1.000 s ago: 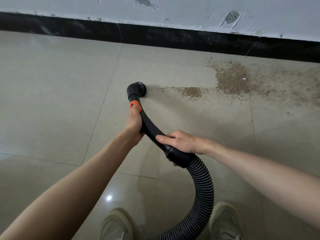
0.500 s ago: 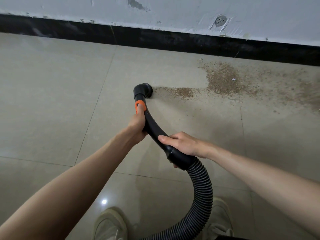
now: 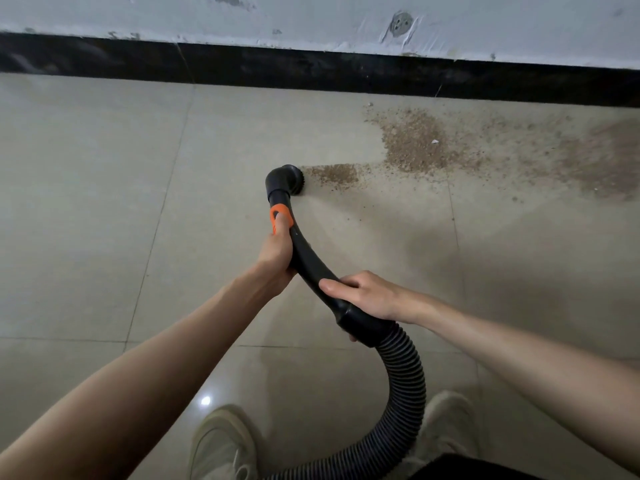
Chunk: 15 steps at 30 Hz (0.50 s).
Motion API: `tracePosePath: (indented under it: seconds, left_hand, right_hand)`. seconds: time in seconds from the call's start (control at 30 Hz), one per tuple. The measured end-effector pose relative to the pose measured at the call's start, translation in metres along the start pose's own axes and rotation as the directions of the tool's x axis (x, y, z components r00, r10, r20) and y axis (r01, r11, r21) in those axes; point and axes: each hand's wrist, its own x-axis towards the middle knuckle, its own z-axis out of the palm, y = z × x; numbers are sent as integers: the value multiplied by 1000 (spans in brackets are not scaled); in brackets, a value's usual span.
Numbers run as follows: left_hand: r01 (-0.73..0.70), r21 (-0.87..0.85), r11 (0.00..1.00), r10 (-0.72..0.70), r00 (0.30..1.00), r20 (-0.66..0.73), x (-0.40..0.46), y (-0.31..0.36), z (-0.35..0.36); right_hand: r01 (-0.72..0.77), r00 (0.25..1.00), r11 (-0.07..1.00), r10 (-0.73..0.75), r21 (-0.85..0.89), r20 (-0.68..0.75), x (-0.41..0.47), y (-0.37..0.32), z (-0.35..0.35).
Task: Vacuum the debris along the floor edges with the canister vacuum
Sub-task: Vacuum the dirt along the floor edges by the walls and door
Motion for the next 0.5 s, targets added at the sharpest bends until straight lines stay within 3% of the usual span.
tracePosePath:
  seconds: [0.3,0.5]
  left_hand:
    - [48,46,998,-49,999,6,1,-1,1]
    - [27,88,996,-29,1000,13,9,6,10]
  right_hand:
    - [-28,999,1000,28,8,40,1,5,-2]
    - [13,986,964,-56,-266,-157,11,4,-4]
